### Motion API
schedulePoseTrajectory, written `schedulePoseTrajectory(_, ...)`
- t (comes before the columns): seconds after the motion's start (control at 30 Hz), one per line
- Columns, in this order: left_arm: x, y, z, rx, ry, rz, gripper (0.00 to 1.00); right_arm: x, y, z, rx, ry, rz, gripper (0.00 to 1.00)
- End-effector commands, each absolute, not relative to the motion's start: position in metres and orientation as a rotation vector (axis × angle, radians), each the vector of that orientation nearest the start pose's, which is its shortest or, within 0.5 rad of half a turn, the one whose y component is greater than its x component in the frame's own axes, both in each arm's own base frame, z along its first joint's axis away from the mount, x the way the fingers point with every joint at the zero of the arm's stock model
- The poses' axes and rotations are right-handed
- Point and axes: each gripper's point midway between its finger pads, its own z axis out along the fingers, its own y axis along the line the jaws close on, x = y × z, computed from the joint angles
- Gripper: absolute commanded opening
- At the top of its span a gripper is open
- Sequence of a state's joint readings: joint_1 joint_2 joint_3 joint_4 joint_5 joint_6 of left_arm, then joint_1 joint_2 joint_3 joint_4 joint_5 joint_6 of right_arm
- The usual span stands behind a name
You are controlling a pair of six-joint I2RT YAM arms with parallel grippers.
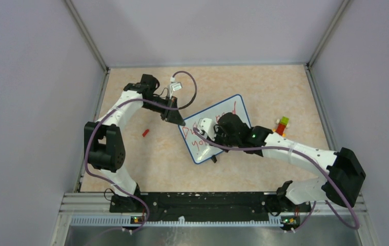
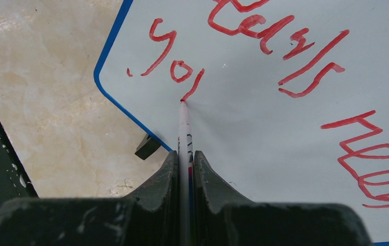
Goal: Write a sentence on the whiteboard
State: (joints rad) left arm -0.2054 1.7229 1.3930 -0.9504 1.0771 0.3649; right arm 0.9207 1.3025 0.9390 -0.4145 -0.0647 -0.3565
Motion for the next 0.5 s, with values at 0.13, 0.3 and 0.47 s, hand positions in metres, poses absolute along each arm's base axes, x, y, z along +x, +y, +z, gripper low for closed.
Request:
schedulePoseTrajectory(0.13,0.285,-0.207,0.181,0.892,2.258,-1.36,0.0,0.237,0.272,0.153,-1.365,1.866,0.298,0.0)
schedulePoseTrajectory(0.3,0.286,-0.207,0.18,0.891,2.259,-1.363,0.0,0.248,0.274,0.177,-1.312,1.832,0.292,0.0)
schedulePoseTrajectory(0.47,0.286,-0.207,0.18,0.891,2.258,-1.362,0.0,0.254,0.277,0.184,-1.29,1.817,0.287,0.0)
